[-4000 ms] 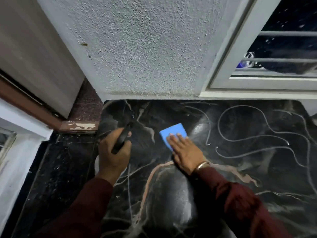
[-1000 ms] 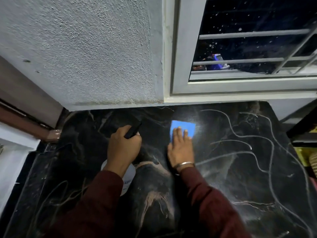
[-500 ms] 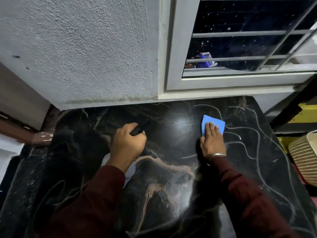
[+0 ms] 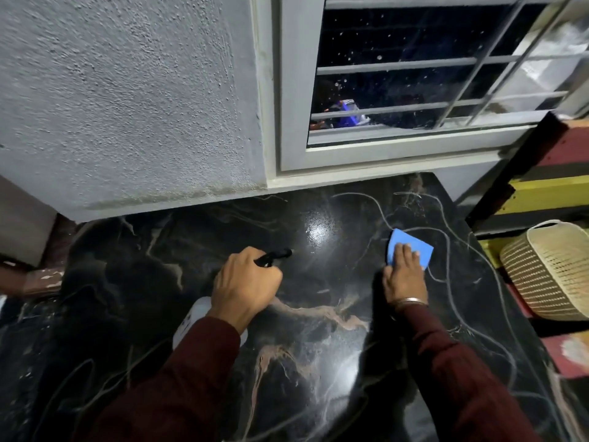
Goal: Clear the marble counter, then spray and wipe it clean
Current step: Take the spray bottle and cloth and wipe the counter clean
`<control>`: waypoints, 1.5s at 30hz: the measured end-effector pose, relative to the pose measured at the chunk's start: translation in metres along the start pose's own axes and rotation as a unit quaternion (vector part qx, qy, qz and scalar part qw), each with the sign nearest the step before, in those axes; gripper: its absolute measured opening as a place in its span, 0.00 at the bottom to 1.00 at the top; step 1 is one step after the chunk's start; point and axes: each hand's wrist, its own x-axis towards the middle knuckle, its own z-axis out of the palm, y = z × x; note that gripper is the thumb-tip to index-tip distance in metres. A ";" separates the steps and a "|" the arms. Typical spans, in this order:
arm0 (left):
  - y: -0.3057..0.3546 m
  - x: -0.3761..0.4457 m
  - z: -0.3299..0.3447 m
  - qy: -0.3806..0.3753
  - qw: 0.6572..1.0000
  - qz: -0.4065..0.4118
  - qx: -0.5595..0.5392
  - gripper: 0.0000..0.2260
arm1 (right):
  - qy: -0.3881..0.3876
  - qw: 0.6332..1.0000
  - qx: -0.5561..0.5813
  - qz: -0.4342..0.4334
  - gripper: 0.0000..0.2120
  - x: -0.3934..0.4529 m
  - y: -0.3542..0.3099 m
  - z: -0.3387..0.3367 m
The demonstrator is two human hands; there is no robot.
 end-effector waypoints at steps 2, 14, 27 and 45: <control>0.004 0.003 0.007 0.006 1.000 0.000 -0.017 0.10 | 0.008 1.000 -0.001 0.016 0.30 0.009 -0.012 -0.002; 0.041 0.023 0.022 0.097 0.991 -0.036 -0.088 0.07 | -0.150 0.867 -0.046 -0.472 0.28 -0.010 -0.182 0.074; 0.103 0.047 0.078 0.091 0.986 -0.032 -0.134 0.11 | 0.014 0.997 -0.017 -0.075 0.34 0.195 0.024 -0.030; 0.146 0.056 0.093 0.090 0.989 -0.017 -0.114 0.09 | -0.022 0.982 -0.038 -0.186 0.29 0.219 0.036 -0.038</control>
